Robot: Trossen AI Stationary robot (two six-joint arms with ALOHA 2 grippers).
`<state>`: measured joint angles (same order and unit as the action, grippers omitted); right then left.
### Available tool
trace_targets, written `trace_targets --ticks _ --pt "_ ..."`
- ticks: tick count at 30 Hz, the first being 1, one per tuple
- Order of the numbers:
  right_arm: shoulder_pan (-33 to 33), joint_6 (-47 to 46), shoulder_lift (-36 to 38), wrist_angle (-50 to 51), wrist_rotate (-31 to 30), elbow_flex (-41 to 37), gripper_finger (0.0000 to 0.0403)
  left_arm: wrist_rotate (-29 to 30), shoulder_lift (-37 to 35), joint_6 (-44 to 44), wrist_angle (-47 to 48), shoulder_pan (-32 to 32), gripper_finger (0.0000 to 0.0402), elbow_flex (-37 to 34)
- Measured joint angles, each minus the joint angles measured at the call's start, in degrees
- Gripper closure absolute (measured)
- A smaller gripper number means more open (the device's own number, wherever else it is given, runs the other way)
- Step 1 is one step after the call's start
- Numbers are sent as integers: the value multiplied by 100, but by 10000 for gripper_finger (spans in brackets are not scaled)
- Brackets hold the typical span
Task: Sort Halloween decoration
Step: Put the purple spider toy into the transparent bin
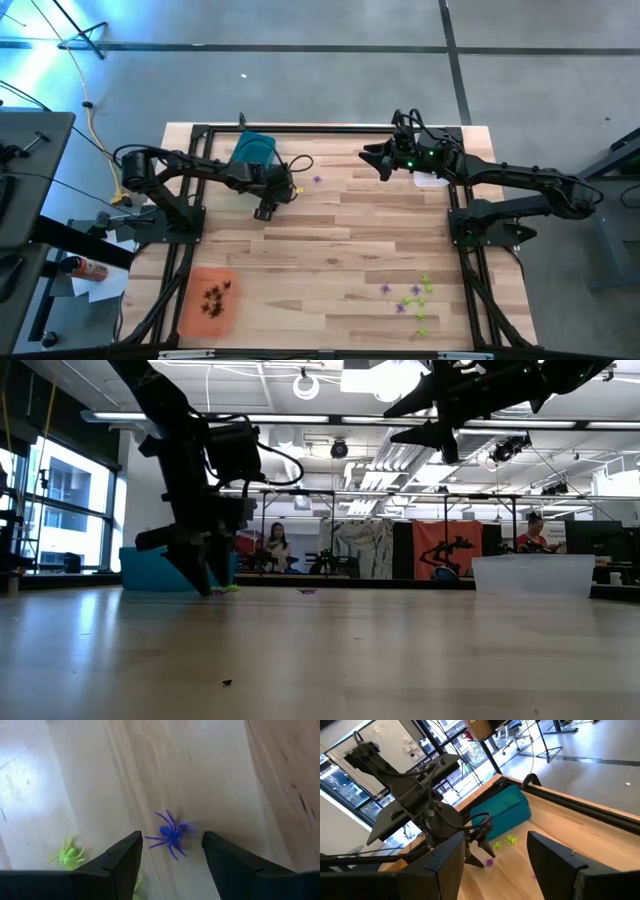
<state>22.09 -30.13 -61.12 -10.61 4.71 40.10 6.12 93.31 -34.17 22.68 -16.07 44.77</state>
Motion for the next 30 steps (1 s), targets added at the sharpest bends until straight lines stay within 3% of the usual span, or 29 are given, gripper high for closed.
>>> trace_targets --ticks 7,17,24,30 --pt "0 -164 0 -2 0 0 194 -111 108 -62 22 -10 222 -4" --pt "-112 -245 2 -129 -2 0 194 -351 129 301 -41 -118 386 -15" --pt "-381 -108 2 -145 -2 0 194 -822 -96 940 98 -128 400 131" --pt "-731 41 -4 -1004 276 0 194 -1647 -1050 1526 -200 -123 401 391"
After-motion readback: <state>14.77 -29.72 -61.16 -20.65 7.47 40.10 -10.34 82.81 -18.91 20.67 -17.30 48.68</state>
